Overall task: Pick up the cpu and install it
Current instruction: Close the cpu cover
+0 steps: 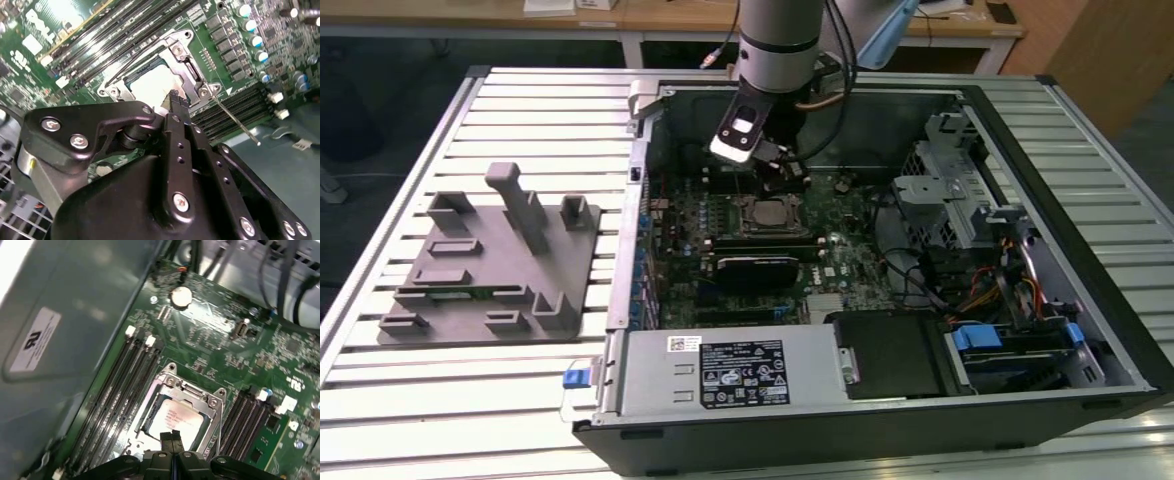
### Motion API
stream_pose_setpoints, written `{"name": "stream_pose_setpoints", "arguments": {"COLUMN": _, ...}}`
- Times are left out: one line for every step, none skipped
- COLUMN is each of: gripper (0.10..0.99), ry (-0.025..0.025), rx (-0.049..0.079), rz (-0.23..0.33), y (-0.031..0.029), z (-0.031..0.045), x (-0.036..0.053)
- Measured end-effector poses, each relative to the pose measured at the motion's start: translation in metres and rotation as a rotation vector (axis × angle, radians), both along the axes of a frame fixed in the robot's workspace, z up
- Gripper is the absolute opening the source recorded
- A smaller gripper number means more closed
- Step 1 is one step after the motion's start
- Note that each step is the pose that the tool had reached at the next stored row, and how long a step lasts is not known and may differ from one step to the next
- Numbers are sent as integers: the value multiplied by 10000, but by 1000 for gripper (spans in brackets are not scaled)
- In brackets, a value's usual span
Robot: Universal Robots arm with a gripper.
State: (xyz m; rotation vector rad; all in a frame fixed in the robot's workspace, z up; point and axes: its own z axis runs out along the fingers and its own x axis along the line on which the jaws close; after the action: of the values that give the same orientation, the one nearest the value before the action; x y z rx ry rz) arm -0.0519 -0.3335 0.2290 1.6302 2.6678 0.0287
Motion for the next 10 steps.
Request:
{"name": "stream_pose_setpoints", "arguments": {"gripper": 106, "ry": 0, "rx": -1, "rz": 173, "y": 0, "z": -3, "x": 0}}
{"name": "stream_pose_setpoints", "arguments": {"gripper": 106, "ry": 0, "rx": -2, "rz": 359, "y": 0, "z": -5, "x": 0}}
{"name": "stream_pose_setpoints", "arguments": {"gripper": 106, "ry": 0, "rx": -3, "rz": 539, "y": 0, "z": -8, "x": 0}}
{"name": "stream_pose_setpoints", "arguments": {"gripper": 106, "ry": 0, "rx": -5, "rz": 719, "y": 0, "z": -10, "x": 0}}
{"name": "stream_pose_setpoints", "arguments": {"gripper": 106, "ry": 0, "rx": -5, "rz": 899, "y": 0, "z": -13, "x": 0}}
{"name": "stream_pose_setpoints", "arguments": {"gripper": 106, "ry": 1, "rx": -6, "rz": 1078, "y": 0, "z": -15, "x": 0}}
{"name": "stream_pose_setpoints", "arguments": {"gripper": 106, "ry": 0, "rx": -7, "rz": 1259, "y": 0, "z": -18, "x": 0}}
{"name": "stream_pose_setpoints", "arguments": {"gripper": 106, "ry": 0, "rx": -9, "rz": 1459, "y": 0, "z": -20, "x": 0}}
{"name": "stream_pose_setpoints", "arguments": {"gripper": 106, "ry": 0, "rx": -9, "rz": 1624, "y": 0, "z": -23, "x": 0}}
{"name": "stream_pose_setpoints", "arguments": {"gripper": 106, "ry": 0, "rx": -10, "rz": 1820, "y": 0, "z": -25, "x": 0}}
